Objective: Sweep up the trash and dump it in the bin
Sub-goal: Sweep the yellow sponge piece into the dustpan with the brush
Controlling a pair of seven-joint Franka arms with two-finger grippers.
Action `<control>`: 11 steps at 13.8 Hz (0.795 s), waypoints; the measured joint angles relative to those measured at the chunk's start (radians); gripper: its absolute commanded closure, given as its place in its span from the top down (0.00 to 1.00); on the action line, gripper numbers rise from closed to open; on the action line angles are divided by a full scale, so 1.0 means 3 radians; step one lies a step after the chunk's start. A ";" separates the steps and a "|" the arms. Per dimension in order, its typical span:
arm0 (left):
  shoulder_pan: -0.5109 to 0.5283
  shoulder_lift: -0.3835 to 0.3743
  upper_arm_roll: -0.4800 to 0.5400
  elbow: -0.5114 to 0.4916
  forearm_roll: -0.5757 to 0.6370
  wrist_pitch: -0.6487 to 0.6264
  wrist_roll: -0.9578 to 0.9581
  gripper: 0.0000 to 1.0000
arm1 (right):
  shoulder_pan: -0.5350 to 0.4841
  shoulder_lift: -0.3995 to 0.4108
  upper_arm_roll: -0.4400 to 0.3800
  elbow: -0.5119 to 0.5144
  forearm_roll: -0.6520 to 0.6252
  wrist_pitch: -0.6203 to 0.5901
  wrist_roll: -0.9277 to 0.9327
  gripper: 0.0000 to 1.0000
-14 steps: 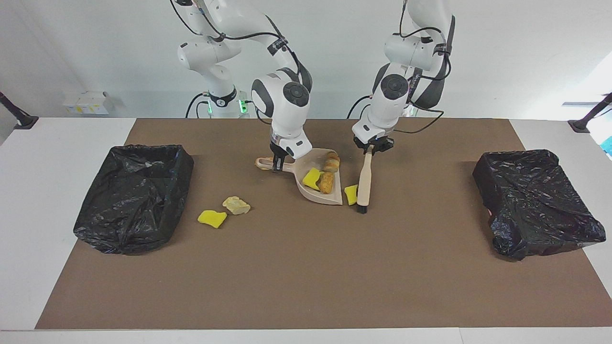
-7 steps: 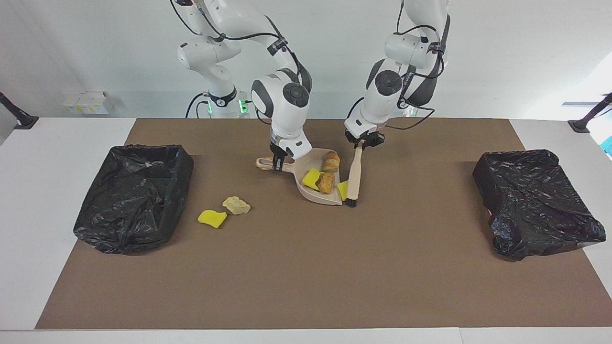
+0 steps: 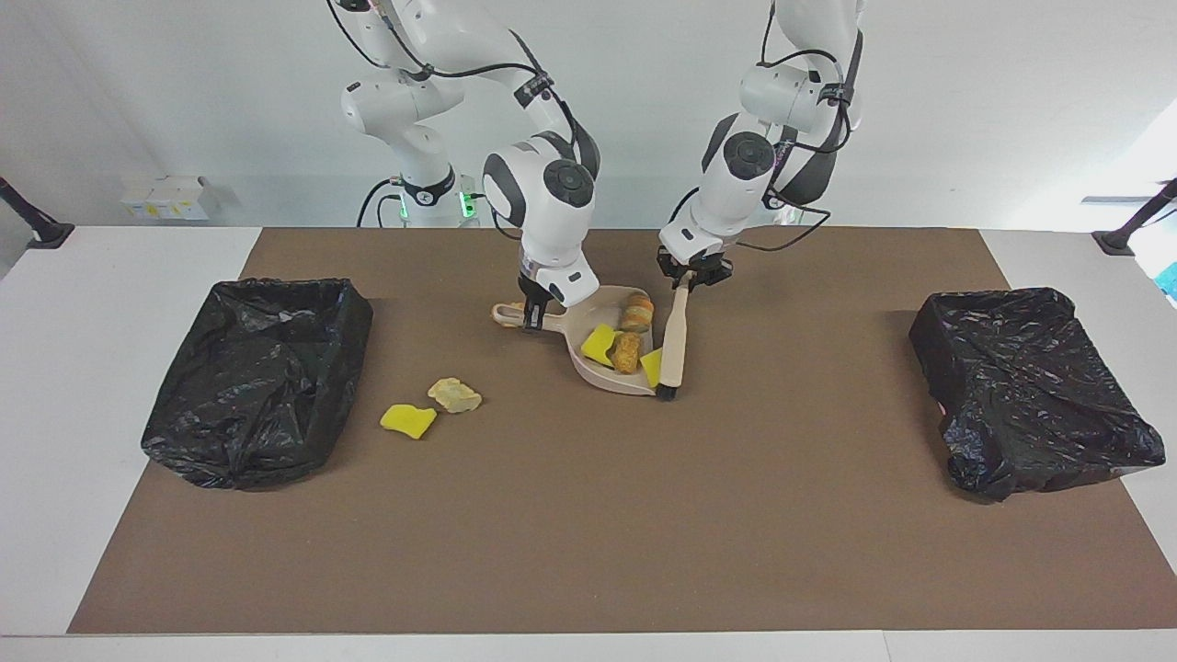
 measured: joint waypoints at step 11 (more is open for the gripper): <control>-0.0001 -0.0037 0.0007 -0.0015 -0.0371 -0.0064 0.0308 0.00 | -0.0003 0.0000 0.0000 0.0000 0.0000 0.0000 0.0000 0.00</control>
